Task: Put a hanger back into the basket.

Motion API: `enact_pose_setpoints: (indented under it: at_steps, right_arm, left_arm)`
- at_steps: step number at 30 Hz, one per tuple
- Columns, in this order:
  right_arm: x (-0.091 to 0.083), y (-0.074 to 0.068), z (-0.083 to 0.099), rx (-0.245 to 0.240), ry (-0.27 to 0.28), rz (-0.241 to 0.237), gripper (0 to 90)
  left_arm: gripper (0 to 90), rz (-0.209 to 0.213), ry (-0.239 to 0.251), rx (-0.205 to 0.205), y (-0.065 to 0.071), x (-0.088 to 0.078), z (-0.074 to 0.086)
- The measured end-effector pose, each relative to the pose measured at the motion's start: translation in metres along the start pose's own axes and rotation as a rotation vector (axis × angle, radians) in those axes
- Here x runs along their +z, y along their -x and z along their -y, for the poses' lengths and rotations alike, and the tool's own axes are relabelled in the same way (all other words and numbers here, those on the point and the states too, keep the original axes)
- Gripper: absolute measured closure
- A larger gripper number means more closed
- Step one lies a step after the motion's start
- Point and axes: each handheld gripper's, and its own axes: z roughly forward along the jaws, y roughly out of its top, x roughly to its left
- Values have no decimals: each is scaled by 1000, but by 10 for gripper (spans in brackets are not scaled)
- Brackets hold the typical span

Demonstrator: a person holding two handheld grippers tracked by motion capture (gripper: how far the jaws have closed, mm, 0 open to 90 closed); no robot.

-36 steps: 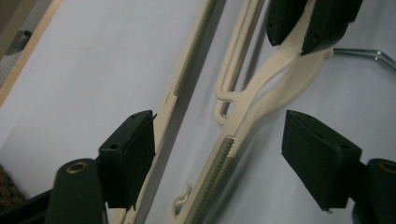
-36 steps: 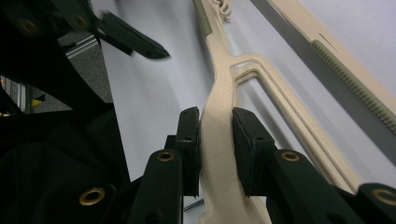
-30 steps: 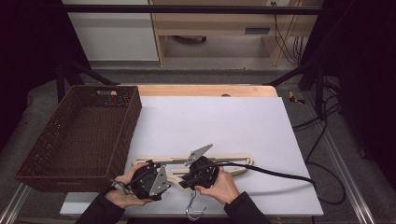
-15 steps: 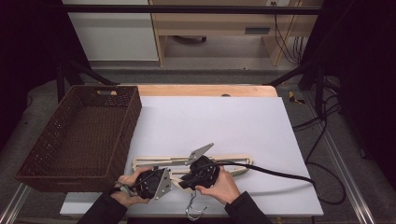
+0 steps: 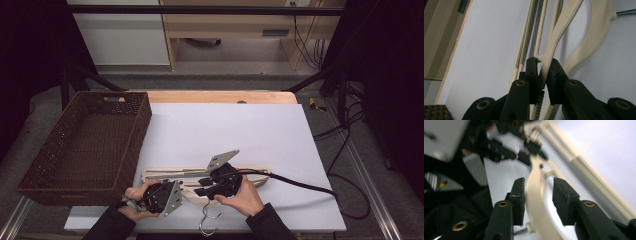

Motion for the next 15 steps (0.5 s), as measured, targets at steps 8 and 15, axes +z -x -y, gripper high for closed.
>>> enact_pose_setpoints:
  at_steps: [8,15]
  right_arm:
    - [-58,21,6,46,234,182,444]
    - [-96,40,37,97,288,349,354]
  left_arm:
    - [805,8,2,-10,-2,-1,-1]
    - [818,6,13,-41,-10,-4,-3]
